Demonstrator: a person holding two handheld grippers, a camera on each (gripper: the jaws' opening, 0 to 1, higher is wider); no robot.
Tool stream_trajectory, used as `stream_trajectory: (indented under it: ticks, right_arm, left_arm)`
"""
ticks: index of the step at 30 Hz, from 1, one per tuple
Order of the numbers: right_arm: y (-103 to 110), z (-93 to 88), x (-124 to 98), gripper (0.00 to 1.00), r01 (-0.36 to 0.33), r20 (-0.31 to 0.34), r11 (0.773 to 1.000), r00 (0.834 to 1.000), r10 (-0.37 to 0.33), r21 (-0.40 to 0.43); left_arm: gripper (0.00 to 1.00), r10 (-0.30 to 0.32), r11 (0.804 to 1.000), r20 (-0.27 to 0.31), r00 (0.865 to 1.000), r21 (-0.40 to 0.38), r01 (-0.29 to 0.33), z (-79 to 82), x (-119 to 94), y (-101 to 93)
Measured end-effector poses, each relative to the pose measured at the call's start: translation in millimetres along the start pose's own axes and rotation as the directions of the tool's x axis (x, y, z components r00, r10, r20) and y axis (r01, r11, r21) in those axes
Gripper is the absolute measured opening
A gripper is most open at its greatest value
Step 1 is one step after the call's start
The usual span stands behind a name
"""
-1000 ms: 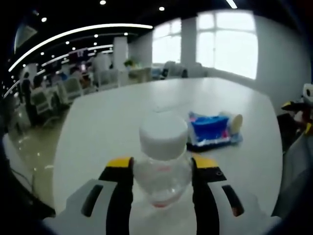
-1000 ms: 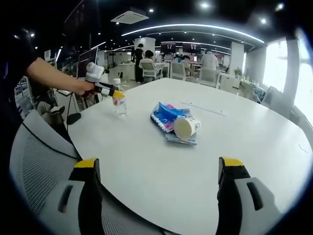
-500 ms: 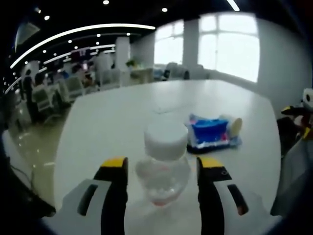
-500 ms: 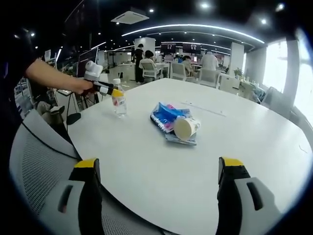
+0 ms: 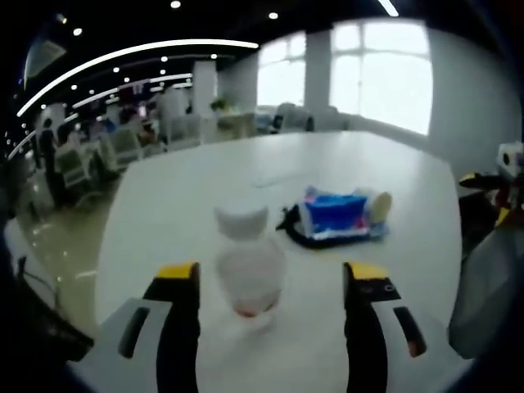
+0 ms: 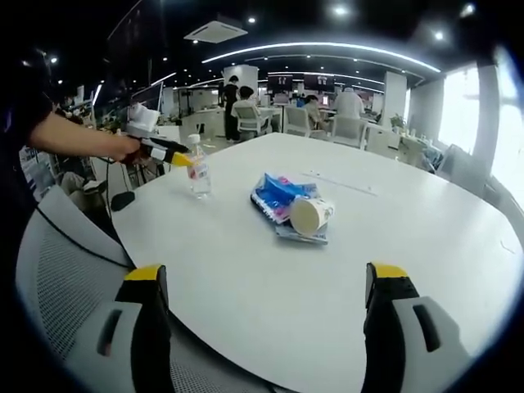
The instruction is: Arrange the tabletop items into an orderly group along one side of the table until the central work area is clear of visible clutter.
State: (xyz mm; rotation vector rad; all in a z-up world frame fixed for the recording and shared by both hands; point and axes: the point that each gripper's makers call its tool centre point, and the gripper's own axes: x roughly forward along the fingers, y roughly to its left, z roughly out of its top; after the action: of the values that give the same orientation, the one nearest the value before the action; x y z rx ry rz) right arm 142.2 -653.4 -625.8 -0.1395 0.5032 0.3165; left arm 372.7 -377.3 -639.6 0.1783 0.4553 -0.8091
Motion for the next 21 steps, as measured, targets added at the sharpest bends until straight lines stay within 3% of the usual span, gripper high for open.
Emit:
stream_trajectory:
  ticks: [9, 21]
  right_arm:
    - [-1.7, -1.5, -0.9, 1.0, 0.014, -0.007, 1.0, 1.0, -0.014, -0.007]
    - [-4.4, 1.8, -2.1, 1.0, 0.036, 0.009, 0.999, 0.999, -0.036, -0.024]
  left_arm:
    - [0.8, 0.022, 0.999, -0.004, 1.0, -0.033, -0.022, -4.3, -23.9, -10.6]
    - [0.89, 0.049, 0.997, 0.051, 0.997, -0.063, -0.046, -1.9, -62.0, -37.1]
